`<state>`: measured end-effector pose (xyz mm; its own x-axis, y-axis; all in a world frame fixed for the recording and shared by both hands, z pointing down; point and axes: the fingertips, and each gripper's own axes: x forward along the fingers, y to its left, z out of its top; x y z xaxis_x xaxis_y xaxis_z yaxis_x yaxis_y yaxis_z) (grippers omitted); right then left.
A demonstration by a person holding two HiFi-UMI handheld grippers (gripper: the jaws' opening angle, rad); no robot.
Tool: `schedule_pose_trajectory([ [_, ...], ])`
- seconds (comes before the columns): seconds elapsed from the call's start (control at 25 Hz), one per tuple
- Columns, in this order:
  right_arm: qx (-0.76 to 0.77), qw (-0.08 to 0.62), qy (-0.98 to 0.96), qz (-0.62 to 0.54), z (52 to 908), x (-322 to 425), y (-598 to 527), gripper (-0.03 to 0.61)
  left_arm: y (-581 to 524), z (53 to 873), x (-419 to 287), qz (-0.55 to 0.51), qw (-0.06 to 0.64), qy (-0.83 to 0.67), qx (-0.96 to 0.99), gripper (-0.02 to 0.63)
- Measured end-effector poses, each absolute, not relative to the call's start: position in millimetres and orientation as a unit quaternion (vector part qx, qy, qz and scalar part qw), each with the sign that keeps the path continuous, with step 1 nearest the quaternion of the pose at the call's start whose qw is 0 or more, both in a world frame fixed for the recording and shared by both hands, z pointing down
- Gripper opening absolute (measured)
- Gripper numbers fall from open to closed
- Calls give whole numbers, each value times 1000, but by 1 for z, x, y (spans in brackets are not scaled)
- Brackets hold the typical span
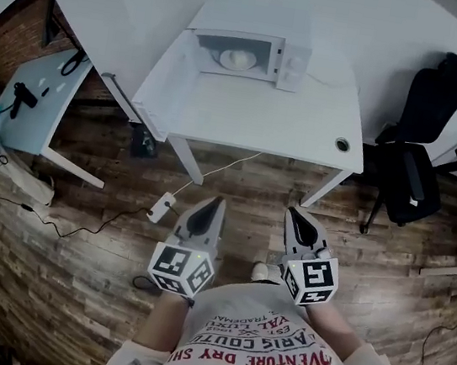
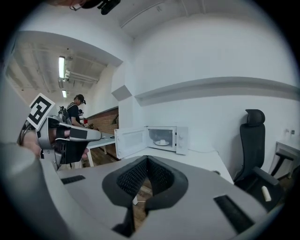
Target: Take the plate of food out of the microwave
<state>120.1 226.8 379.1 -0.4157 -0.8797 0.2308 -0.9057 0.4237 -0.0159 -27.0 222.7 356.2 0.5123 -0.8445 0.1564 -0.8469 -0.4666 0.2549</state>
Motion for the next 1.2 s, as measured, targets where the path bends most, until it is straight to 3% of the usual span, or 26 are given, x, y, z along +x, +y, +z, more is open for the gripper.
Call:
schedule_pose_trajectory([
  [0.44, 513, 86, -852, 55, 372, 187, 144, 3, 135, 366, 18, -4, 181, -530, 829, 8],
  [1.2, 534, 117, -834, 73, 395, 159, -67, 3, -98, 398, 11, -4, 235, -484, 843, 9],
])
